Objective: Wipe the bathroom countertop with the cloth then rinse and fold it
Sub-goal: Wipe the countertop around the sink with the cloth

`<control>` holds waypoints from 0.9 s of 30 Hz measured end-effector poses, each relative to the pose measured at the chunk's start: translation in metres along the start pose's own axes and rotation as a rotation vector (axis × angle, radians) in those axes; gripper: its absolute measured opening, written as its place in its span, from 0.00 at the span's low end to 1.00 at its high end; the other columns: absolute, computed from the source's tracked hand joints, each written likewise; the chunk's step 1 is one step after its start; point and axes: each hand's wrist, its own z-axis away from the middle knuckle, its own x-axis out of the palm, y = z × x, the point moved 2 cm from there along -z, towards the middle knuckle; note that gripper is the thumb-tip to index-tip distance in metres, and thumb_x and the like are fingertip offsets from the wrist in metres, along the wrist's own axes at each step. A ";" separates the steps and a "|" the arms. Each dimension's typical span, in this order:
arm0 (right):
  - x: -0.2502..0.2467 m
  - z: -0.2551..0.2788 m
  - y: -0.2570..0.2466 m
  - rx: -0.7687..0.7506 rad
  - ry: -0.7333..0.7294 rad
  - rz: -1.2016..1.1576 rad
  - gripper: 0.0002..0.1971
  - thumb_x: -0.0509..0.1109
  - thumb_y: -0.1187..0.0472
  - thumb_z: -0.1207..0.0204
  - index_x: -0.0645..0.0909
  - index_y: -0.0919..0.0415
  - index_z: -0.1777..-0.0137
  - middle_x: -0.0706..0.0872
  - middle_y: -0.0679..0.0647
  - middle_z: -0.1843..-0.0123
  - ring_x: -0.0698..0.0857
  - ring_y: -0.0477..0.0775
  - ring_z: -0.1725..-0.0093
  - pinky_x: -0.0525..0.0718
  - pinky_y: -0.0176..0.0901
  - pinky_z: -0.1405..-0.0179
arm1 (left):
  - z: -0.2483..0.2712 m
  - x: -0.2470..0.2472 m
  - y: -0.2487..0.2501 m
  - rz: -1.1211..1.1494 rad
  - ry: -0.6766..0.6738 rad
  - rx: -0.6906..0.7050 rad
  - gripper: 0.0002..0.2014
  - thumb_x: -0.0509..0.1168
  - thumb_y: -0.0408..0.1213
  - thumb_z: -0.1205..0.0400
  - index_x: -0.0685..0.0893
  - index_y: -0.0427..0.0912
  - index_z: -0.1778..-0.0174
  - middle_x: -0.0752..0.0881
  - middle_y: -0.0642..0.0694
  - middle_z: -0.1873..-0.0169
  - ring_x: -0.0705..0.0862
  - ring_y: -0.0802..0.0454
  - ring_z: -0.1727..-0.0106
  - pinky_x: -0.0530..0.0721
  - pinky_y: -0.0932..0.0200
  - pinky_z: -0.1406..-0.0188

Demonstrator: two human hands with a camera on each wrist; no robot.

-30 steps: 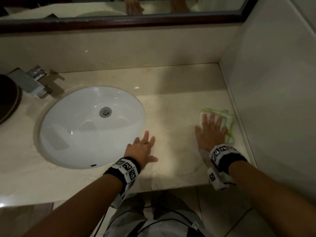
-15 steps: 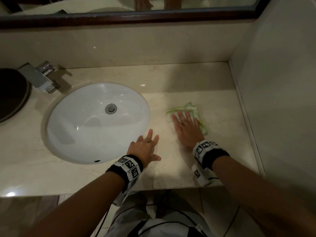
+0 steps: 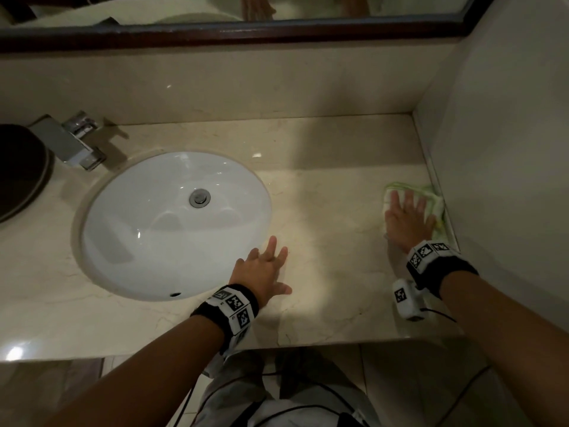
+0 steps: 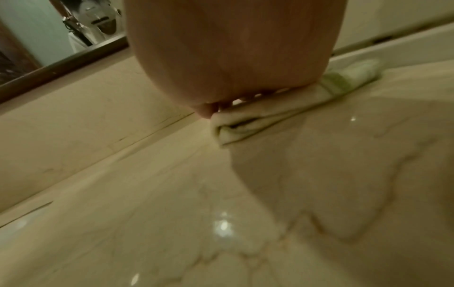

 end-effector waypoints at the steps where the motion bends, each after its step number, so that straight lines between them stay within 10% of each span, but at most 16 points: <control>1: 0.000 0.001 -0.004 0.017 0.013 -0.011 0.29 0.46 0.52 0.12 0.40 0.46 0.15 0.36 0.52 0.13 0.36 0.62 0.15 0.37 0.68 0.20 | 0.000 0.000 0.000 -0.007 0.001 0.003 0.44 0.60 0.64 0.20 0.43 0.54 0.15 0.36 0.49 0.15 0.54 0.38 0.17 0.71 0.40 0.26; 14: 0.050 0.041 -0.153 -0.465 -0.046 0.200 0.29 0.41 0.48 0.13 0.38 0.46 0.15 0.33 0.52 0.14 0.33 0.63 0.16 0.36 0.70 0.22 | -0.003 0.003 0.000 -0.022 0.010 -0.001 0.45 0.60 0.64 0.20 0.42 0.54 0.15 0.36 0.49 0.16 0.54 0.37 0.17 0.72 0.39 0.28; 27: 0.024 0.005 -0.102 -0.446 -0.001 0.119 0.26 0.43 0.48 0.12 0.44 0.40 0.15 0.40 0.46 0.13 0.39 0.55 0.14 0.40 0.62 0.18 | -0.003 0.002 0.001 -0.031 -0.002 0.001 0.45 0.59 0.64 0.20 0.42 0.52 0.15 0.36 0.48 0.16 0.49 0.35 0.16 0.73 0.38 0.28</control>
